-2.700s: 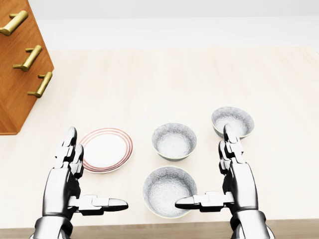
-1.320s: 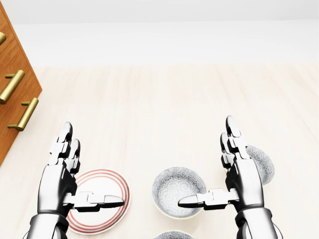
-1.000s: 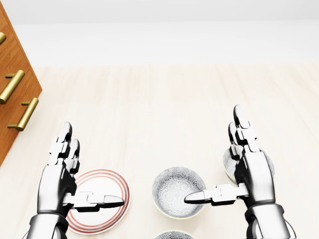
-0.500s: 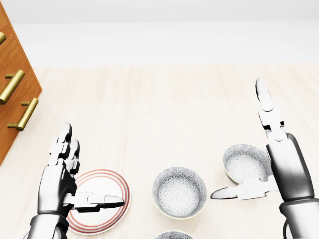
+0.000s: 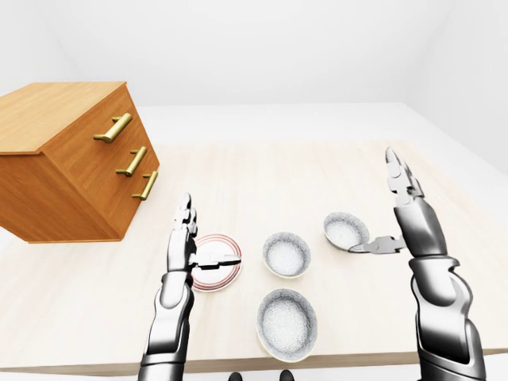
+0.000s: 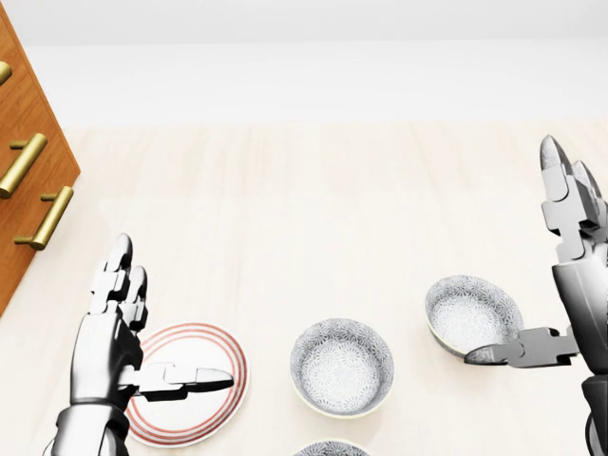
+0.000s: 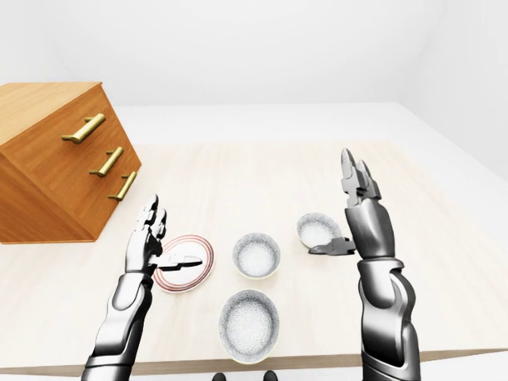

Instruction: Stack the bowl at the front on the bowl in the middle.

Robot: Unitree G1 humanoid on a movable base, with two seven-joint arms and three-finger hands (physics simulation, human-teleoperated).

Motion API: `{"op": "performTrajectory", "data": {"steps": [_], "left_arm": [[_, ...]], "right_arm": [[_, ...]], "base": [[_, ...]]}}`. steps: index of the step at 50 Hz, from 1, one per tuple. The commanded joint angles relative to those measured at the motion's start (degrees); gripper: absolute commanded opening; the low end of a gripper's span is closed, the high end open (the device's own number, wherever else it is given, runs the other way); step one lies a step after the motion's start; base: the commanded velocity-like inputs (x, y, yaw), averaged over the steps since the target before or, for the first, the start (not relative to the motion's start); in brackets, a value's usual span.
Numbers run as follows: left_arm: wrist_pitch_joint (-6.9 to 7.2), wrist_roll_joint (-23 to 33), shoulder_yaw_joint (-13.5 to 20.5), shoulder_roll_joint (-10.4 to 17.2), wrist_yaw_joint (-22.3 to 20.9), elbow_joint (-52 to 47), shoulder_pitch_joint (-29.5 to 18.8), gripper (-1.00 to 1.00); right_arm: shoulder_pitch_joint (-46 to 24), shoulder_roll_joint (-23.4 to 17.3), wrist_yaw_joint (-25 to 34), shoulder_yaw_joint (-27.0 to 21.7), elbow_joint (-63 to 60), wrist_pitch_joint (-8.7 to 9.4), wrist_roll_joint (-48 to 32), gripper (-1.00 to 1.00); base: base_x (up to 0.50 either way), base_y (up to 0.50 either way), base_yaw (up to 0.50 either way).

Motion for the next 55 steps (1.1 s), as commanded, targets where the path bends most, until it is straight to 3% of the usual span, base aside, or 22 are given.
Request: {"op": "performTrajectory", "data": {"steps": [1, 3, 5, 6, 14, 18, 23, 26, 36, 48, 50, 55], "left_arm": [[-0.37, -0.14, 0.43, 0.23, 0.39, 1.03, -0.69, 1.0], [-0.11, -0.09, 0.47, 0.26, 0.55, 0.81, -0.74, 1.0], [0.37, 0.12, 0.52, 0.32, 0.82, 0.53, -0.77, 1.0], [-0.45, 0.18, 0.72, 0.41, 0.91, 1.95, -1.15, 1.0], [0.06, 0.1, 0.49, 0.27, 0.98, 0.57, -0.68, 1.0], [-0.91, 0.11, 0.56, 0.29, 0.94, 1.7, -0.79, 1.0], [-1.13, 0.05, 0.63, 0.34, 0.97, 2.11, -0.93, 1.0], [-0.11, 0.01, 0.57, 0.3, 1.1, 0.92, -0.81, 1.0], [-0.23, 0.02, 0.56, 0.32, 1.13, 1.3, -1.02, 1.0], [0.04, 0.0, 0.52, 0.31, 1.05, 1.06, -0.97, 1.0], [-0.58, 0.0, 0.54, 0.3, 1.0, 1.87, -1.12, 1.0], [0.23, -0.12, 0.48, 0.27, 1.01, 0.98, -0.96, 1.0]], "right_arm": [[1.1, -1.69, -5.72, -0.78, 5.1, 0.0, -12.5, 1.0], [1.55, -2.5, -10.02, -0.73, 6.97, 0.0, -19.13, 1.0], [2.15, -2.43, -10.93, -0.47, 7.93, 0.0, -20.63, 1.0], [2.4, -2.47, -11.1, -0.4, 7.65, 0.0, -21.74, 1.0], [3.03, -2.53, -13.64, -0.06, 9.33, 0.0, -25.26, 1.0], [3.43, -2.47, -15.09, 0.76, 10.28, 0.0, -27.38, 1.0], [3.7, -2.59, -15.13, 0.84, 10.38, 0.0, -27.8, 1.0], [4.13, -2.53, -15.46, 0.98, 10.27, 0.0, -28.54, 1.0], [4.16, -2.3, -16.55, 1.34, 9.81, 0.0, -29.67, 1.0], [5.06, -1.76, -25.21, 5.65, 12.13, 0.0, -38.26, 1.0], [5.42, -1.88, -26.17, 6.33, 12.56, 0.0, -39.4, 1.0], [6.05, -1.7, -28.44, 7.82, 13.46, 0.0, -41.53, 1.0]], "base": [[0.0, 0.0, 0.0], [0.0, 0.0, 0.0], [0.0, 0.0, 0.0], [0.0, 0.0, 0.0], [0.0, 0.0, 0.0], [0.0, 0.0, 0.0], [0.0, 0.0, 0.0], [0.0, 0.0, 0.0], [0.0, 0.0, 0.0], [0.0, 0.0, 0.0], [0.0, 0.0, 0.0], [0.0, 0.0, 0.0]]}}
